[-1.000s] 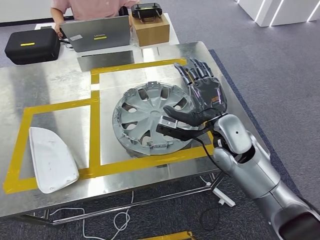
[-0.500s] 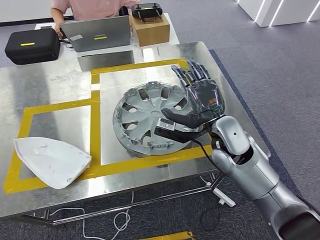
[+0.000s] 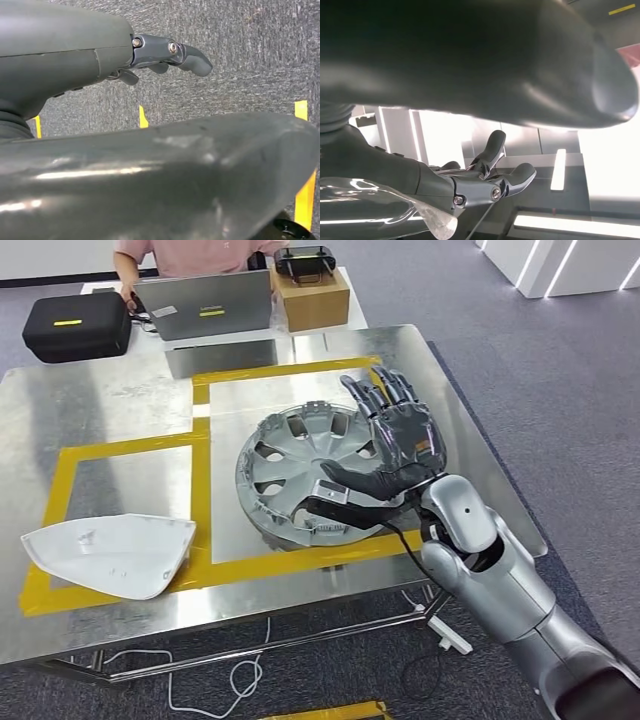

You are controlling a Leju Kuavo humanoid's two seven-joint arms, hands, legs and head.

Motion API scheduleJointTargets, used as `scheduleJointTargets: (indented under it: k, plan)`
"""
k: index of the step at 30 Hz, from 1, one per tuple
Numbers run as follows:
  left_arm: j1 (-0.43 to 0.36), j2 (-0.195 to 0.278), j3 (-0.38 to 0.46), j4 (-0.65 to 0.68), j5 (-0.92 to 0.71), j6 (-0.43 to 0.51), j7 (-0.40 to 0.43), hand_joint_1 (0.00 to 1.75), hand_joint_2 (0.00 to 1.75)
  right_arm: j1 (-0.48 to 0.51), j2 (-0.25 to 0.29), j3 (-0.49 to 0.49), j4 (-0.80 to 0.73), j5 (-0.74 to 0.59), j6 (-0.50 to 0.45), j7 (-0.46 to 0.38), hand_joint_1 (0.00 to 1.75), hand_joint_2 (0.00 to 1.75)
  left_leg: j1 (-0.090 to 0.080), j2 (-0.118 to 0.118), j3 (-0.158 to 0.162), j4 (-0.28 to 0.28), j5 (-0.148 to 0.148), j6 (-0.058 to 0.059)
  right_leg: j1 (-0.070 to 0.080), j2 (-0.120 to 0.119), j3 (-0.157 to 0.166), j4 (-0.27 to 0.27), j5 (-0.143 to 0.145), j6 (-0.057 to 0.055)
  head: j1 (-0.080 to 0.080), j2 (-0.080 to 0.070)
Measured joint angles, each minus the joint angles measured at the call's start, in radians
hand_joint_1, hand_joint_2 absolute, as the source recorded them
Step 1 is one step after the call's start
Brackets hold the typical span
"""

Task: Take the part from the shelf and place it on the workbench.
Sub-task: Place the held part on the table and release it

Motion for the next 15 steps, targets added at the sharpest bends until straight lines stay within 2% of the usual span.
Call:
scheduleJointTargets:
  k: [1, 2, 3, 5, 6, 7, 8, 10, 11, 12, 13, 15]
  plan:
    - [0.0, 0.0, 0.0, 0.0, -0.002, -0.001, 0.0, 0.0, 0.0, 0.0, 0.0, 0.0, 0.0, 0.0, 0.001, 0.0, 0.0, 0.0, -0.001, -0.001, -0.002, 0.001, 0.003, -0.006, 0.0, 0.003, 0.03, -0.053, 0.017, -0.003, -0.001, 0.0]
    - [0.0, 0.0, 0.0, 0.0, -0.004, -0.001, 0.0, 0.0, 0.0, -0.001, 0.0, 0.0, 0.0, 0.0, 0.002, 0.0, 0.0, 0.0, -0.003, -0.002, -0.005, 0.003, 0.008, -0.013, 0.001, 0.006, 0.047, -0.083, 0.023, -0.006, -0.001, 0.0]
    - [0.0, 0.0, 0.0, 0.0, -0.006, 0.0, 0.0, 0.0, 0.0, -0.001, 0.0, 0.001, 0.0, 0.0, 0.003, 0.0, 0.0, 0.0, -0.004, -0.003, -0.007, 0.003, 0.013, -0.02, 0.004, 0.008, 0.048, -0.088, 0.023, -0.011, -0.002, 0.0]
    - [0.002, 0.001, 0.0, 0.0, -0.007, 0.001, 0.0, 0.0, 0.0, -0.001, 0.0, 0.001, 0.001, 0.0, 0.005, 0.001, 0.0, 0.0, -0.002, -0.004, -0.014, 0.005, 0.018, -0.034, 0.003, 0.006, 0.033, -0.087, 0.032, -0.027, -0.001, 0.0]
    - [0.003, 0.001, 0.0, 0.0, -0.008, 0.001, 0.0, 0.0, 0.0, -0.002, 0.0, 0.002, 0.001, 0.0, 0.006, 0.001, 0.0, 0.0, 0.0, -0.004, -0.021, 0.016, 0.001, -0.04, 0.003, 0.004, 0.026, -0.087, 0.039, -0.038, -0.003, 0.0]
    - [0.004, 0.001, 0.0, 0.0, -0.008, 0.002, 0.0, 0.0, 0.0, -0.003, 0.0, 0.002, 0.001, 0.0, 0.007, 0.002, 0.0, 0.0, 0.001, -0.003, -0.032, 0.045, -0.031, -0.046, 0.001, 0.001, 0.017, -0.088, 0.047, -0.048, -0.003, 0.0]
    - [0.005, 0.001, -0.001, 0.0, -0.009, 0.002, 0.0, 0.0, 0.0, -0.004, 0.0, 0.002, 0.002, 0.0, 0.008, 0.002, 0.0, 0.0, 0.002, -0.003, -0.048, 0.095, -0.078, -0.051, 0.001, -0.001, 0.01, -0.088, 0.055, -0.055, -0.004, 0.0]
    - [0.005, 0.001, -0.001, 0.0, -0.013, 0.003, 0.002, 0.0, 0.0, -0.003, 0.0, 0.003, 0.002, -0.001, 0.011, 0.004, 0.0, 0.0, 0.003, -0.002, -0.084, 0.229, -0.168, -0.057, 0.004, -0.004, -0.012, -0.086, 0.071, -0.06, -0.004, 0.0]
    - [0.005, 0.001, -0.001, 0.0, -0.015, 0.004, 0.004, 0.0, 0.0, -0.002, 0.0, 0.003, 0.002, -0.003, 0.015, 0.006, 0.0, 0.0, 0.003, -0.002, -0.09, 0.279, -0.188, -0.058, 0.005, -0.006, -0.023, -0.086, 0.079, -0.06, -0.004, 0.0]
    - [0.005, 0.001, -0.002, 0.0, -0.016, 0.005, 0.006, 0.0, 0.0, -0.001, 0.0, 0.003, 0.003, -0.007, 0.02, 0.009, 0.0, 0.0, 0.003, -0.002, -0.08, 0.297, -0.186, -0.056, 0.007, -0.008, -0.035, -0.085, 0.088, -0.06, -0.004, 0.0]
    - [0.005, 0.001, -0.002, 0.0, -0.016, 0.006, 0.008, 0.0, 0.0, 0.001, 0.0, 0.003, 0.003, -0.012, 0.026, 0.011, 0.0, 0.0, 0.003, -0.002, -0.052, 0.275, -0.166, -0.052, 0.009, -0.009, -0.046, -0.083, 0.095, -0.06, -0.004, 0.0]
    - [0.005, 0.001, -0.002, 0.0, -0.016, 0.008, 0.012, 0.0, 0.0, 0.001, 0.0, 0.002, 0.002, -0.023, 0.035, 0.016, 0.0, 0.0, -0.001, -0.002, 0.049, 0.143, -0.12, -0.037, 0.014, -0.01, -0.062, -0.081, 0.109, -0.056, -0.004, 0.0]
